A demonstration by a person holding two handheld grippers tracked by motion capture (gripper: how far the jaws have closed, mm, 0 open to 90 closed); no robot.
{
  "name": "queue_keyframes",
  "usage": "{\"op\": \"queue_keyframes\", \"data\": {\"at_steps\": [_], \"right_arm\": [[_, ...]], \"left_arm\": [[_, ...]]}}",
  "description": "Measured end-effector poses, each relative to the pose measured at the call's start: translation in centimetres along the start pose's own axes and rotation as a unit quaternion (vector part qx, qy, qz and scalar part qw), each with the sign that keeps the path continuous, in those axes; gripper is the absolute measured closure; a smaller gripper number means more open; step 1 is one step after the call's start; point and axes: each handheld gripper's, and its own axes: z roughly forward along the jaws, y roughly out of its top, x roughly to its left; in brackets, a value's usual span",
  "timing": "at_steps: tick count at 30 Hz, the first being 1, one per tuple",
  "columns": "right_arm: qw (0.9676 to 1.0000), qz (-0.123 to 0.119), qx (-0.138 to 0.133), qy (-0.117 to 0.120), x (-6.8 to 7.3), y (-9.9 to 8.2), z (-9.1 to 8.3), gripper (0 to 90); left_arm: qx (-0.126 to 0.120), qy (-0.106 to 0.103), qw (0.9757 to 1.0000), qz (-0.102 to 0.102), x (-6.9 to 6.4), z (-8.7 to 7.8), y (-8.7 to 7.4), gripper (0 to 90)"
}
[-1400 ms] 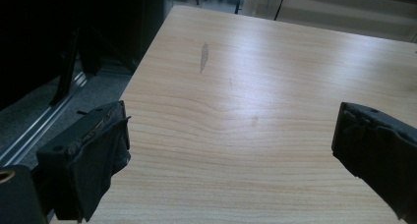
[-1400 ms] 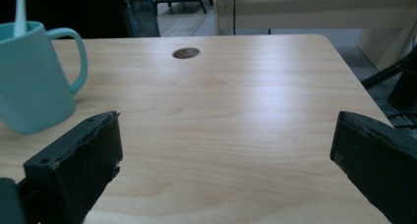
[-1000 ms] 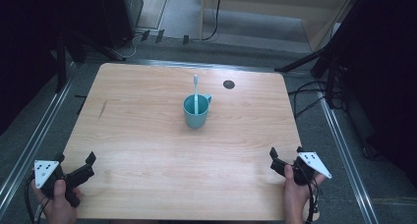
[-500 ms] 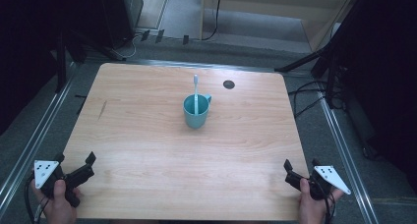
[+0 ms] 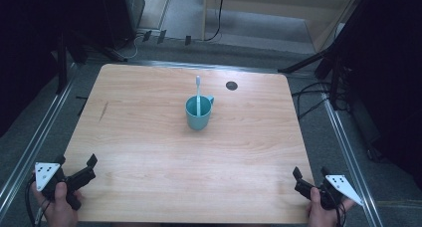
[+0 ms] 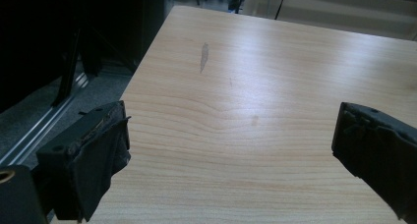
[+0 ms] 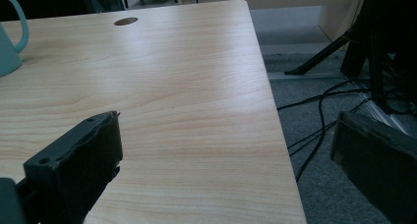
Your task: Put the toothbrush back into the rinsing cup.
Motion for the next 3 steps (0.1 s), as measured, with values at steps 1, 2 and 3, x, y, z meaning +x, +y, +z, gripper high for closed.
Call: {"op": "queue_keyframes", "data": {"at_steps": [1,2,3], "right_arm": [[1.0000,0.000,-0.001,0.000,0.00,-0.07,0.05,0.0],[1.0000,0.000,-0.003,0.001,-0.01,-0.09,0.09,0.0],[1.0000,0.003,-0.004,0.001,-0.02,-0.10,0.11,0.0]], "left_arm": [[0.000,0.000,1.0000,0.000,0.00,0.01,0.00,1.2],[0.001,0.001,1.0000,-0.002,0.01,0.00,0.00,1.1],[0.001,0.000,1.0000,-0.002,0.04,0.00,0.00,1.1]]}}
